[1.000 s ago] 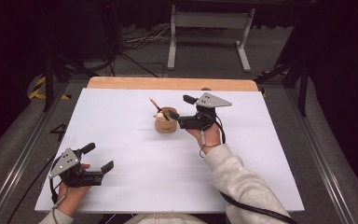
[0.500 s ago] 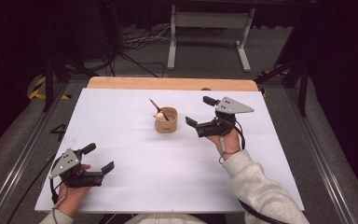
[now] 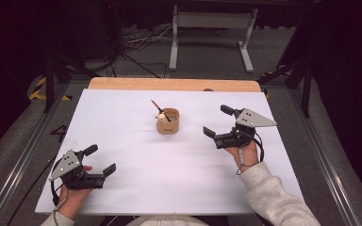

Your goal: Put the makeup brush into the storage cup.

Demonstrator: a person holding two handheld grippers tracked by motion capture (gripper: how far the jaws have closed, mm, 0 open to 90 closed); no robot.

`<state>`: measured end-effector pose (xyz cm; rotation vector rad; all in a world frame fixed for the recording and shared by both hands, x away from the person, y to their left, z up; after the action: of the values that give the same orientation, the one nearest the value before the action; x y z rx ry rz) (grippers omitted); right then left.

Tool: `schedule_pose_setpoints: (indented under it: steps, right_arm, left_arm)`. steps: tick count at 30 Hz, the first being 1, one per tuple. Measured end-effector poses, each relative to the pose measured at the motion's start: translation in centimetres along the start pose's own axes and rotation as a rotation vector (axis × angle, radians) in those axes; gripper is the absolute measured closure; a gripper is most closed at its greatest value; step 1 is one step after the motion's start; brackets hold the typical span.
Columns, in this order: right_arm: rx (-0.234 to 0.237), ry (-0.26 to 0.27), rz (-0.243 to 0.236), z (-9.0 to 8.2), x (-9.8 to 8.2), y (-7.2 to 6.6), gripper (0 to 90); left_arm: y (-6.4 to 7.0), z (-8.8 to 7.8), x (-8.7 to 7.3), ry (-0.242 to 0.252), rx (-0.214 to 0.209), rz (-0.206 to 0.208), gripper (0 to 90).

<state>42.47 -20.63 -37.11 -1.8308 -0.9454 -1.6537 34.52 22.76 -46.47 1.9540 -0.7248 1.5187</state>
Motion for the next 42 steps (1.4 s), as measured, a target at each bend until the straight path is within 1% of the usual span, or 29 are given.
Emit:
schedule_pose_setpoints:
  steps: [3, 5, 8, 12, 15, 17, 20, 23, 26, 32, 34, 36, 39, 41, 42]
  right_arm:
    - [-0.01, 0.011, -0.002, -1.3, -0.4, 0.1, 0.0]
    - [-0.011, 0.025, 0.006, -2.0, -0.6, 0.1, 0.0]
    - [-0.026, 0.037, 0.007, -3.2, -1.0, 0.3, 0.0]
    - [-0.05, 0.046, -0.007, -4.6, -1.8, 0.3, 0.0]
    - [-0.056, 0.052, 0.009, -5.5, -2.5, 0.2, 0.0]
    - [-0.056, 0.051, 0.01, -6.0, -3.1, 0.1, 0.0]
    - [-0.062, 0.05, 0.007, -6.4, -3.5, -0.1, 0.0]
    - [-0.061, 0.045, -0.006, -6.8, -4.3, -0.4, 0.0]
    - [-0.063, 0.037, -0.016, -7.0, -4.9, -0.6, 0.0]
    - [-0.053, 0.041, -0.02, -7.3, -6.4, -1.4, 0.0]
    - [-0.059, 0.041, -0.025, -7.4, -6.6, -1.4, 0.0]
    - [-0.058, 0.04, -0.017, -7.4, -6.8, -1.5, 0.0]
    - [-0.059, 0.032, -0.018, -7.5, -7.1, -1.6, 0.0]
    - [-0.056, 0.018, -0.009, -7.5, -7.6, -1.7, 0.0]
    - [-0.054, 0.017, -0.006, -7.5, -7.7, -1.7, 0.0]
  left_arm:
    - [0.1, 0.0, 0.0, -0.001, -0.007, 0.0, 0.1]
    - [0.1, 0.0, 0.1, -0.007, -0.014, 0.005, 0.1]
    - [0.3, 0.1, 0.1, -0.005, -0.016, 0.01, 0.1]
    - [0.4, 0.1, 0.2, -0.004, -0.025, 0.016, 0.1]
    - [0.4, 0.1, 0.3, -0.004, -0.032, 0.014, 0.1]
    - [0.4, 0.1, 0.3, -0.004, -0.035, 0.017, 0.1]
    - [0.5, 0.0, 0.4, 0.001, -0.033, 0.012, 0.1]
    - [0.5, 0.0, 0.5, 0.002, -0.031, 0.018, 0.1]
    - [0.5, -0.1, 0.6, 0.002, -0.036, 0.019, 0.1]
    - [0.6, -0.3, 0.8, 0.005, -0.048, 0.011, 0.1]
    - [0.5, -0.3, 0.8, 0.006, -0.049, 0.01, 0.1]
    - [0.5, -0.3, 0.8, 0.006, -0.053, 0.007, 0.1]
    - [0.5, -0.3, 0.9, 0.01, -0.056, 0.006, 0.1]
    - [0.5, -0.3, 0.9, 0.013, -0.055, 0.006, 0.1]
    - [0.5, -0.3, 0.8, 0.008, -0.058, 0.003, 0.1]
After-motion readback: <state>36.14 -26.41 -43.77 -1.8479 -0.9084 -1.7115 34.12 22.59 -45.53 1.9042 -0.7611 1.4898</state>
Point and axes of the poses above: each handheld gripper's, and its own axes: z roughly forward along the jaws, x roughly out of its top, y roughly to its right, the point moved 4 cm from there along z, roughly forward along the jaws
